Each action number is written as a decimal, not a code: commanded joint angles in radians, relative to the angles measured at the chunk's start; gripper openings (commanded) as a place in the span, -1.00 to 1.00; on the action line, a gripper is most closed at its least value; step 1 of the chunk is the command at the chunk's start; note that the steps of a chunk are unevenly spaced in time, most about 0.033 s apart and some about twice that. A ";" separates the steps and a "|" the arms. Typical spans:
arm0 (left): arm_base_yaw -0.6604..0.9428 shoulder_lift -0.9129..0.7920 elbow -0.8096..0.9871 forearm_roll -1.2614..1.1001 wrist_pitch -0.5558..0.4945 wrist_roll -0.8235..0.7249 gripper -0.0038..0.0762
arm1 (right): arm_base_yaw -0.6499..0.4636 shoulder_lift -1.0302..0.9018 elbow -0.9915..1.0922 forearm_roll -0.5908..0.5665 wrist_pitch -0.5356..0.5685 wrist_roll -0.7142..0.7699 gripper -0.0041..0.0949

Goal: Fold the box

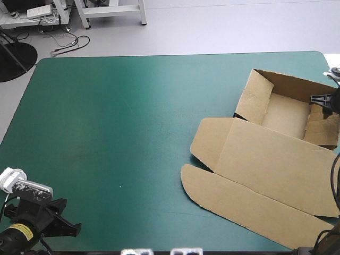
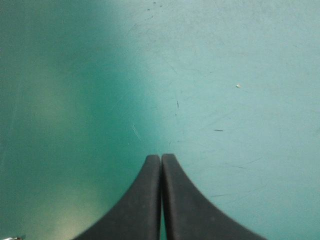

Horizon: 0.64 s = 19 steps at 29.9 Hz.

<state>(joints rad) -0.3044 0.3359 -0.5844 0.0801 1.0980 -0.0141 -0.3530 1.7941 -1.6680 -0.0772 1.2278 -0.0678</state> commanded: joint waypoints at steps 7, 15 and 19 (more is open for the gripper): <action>-0.004 0.010 -0.023 0.009 -0.048 -0.006 -0.93 | -0.006 -0.277 -0.046 0.001 0.024 -0.021 0.03; -0.004 -0.014 -0.023 0.009 -0.057 0.005 -0.93 | -0.006 -0.613 0.024 0.231 0.024 -0.079 -0.54; -0.004 -0.055 -0.023 0.009 -0.074 0.005 -0.93 | -0.006 -0.794 0.155 0.260 0.022 -0.091 -0.91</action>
<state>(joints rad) -0.3044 0.2921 -0.5844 0.0846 1.0916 -0.0111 -0.3530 1.1307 -1.5712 0.1541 1.2569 -0.1384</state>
